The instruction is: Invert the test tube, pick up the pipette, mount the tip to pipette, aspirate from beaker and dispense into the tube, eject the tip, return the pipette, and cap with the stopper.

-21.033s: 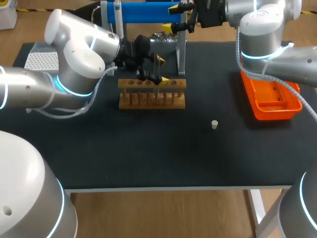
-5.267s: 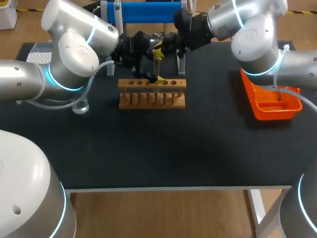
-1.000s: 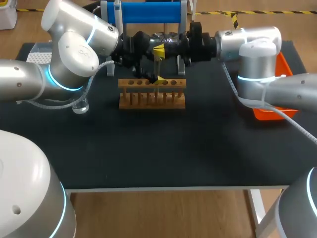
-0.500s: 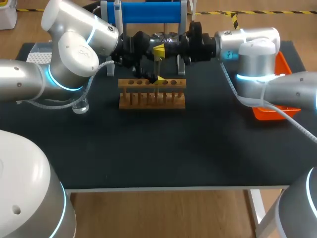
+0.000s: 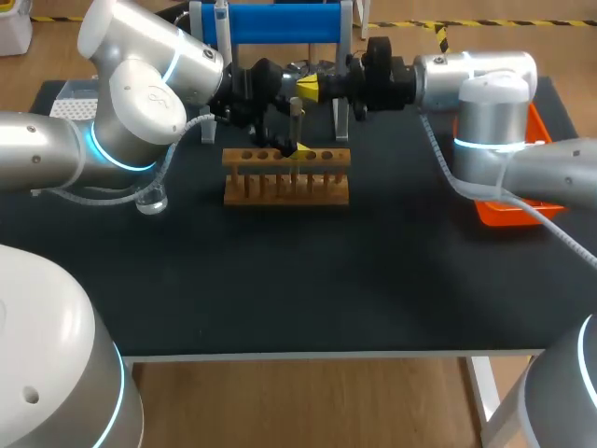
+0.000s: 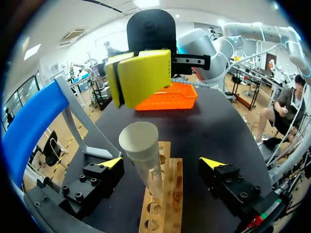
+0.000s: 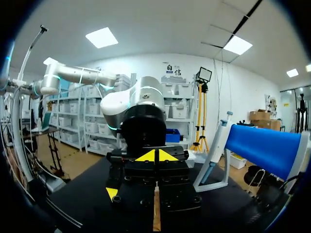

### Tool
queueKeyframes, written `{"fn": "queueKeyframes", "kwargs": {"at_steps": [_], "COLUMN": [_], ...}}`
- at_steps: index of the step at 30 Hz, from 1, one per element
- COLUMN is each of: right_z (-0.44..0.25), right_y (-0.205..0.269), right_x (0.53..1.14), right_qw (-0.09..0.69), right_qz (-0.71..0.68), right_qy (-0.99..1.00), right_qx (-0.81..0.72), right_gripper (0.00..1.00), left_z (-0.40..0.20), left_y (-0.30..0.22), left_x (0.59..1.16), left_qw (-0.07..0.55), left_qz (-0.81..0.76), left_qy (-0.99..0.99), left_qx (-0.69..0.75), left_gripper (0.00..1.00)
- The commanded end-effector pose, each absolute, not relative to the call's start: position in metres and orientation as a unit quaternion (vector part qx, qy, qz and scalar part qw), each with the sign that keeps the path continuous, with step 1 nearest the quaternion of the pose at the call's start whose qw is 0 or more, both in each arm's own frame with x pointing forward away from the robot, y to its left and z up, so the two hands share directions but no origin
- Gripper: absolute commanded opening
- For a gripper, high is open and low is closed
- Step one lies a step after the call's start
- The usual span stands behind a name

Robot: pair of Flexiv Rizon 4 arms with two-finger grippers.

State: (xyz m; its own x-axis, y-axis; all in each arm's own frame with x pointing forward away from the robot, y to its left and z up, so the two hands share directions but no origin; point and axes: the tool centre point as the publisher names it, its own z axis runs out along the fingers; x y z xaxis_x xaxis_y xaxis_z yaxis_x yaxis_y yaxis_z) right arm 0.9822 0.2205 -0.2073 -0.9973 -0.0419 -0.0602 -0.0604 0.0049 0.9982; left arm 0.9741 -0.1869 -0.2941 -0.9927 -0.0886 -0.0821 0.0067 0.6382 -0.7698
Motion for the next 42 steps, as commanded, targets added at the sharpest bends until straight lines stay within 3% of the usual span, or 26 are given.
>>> {"fn": "queueKeyframes", "kwargs": {"at_steps": [1,2,19,29,42], "right_z": [-0.191,-0.190,-0.215,-0.215,-0.215], "right_y": [0.197,0.191,0.115,0.115,0.115], "right_x": [0.964,0.962,0.944,0.944,0.944], "right_qw": [0.040,0.045,0.087,0.087,0.087], "right_qz": [0.681,0.678,0.619,0.619,0.619], "right_qy": [0.731,0.733,0.780,0.780,0.780], "right_qx": [-0.036,-0.037,-0.004,-0.004,-0.004], "right_gripper": [0.91,1.00,1.00,1.00,1.00], "left_z": [-0.294,-0.294,-0.294,-0.294,-0.282], "left_y": [-0.187,-0.187,-0.187,-0.187,-0.143], "left_x": [0.975,0.975,0.975,0.975,0.981], "left_qw": [0.054,0.054,0.054,0.054,0.097], "left_qz": [-0.424,-0.424,-0.424,-0.424,-0.429], "left_qy": [0.904,0.904,0.904,0.904,0.895], "left_qx": [-0.022,-0.022,-0.022,-0.022,-0.070], "left_gripper": [1.00,1.00,1.00,1.00,1.00]}}
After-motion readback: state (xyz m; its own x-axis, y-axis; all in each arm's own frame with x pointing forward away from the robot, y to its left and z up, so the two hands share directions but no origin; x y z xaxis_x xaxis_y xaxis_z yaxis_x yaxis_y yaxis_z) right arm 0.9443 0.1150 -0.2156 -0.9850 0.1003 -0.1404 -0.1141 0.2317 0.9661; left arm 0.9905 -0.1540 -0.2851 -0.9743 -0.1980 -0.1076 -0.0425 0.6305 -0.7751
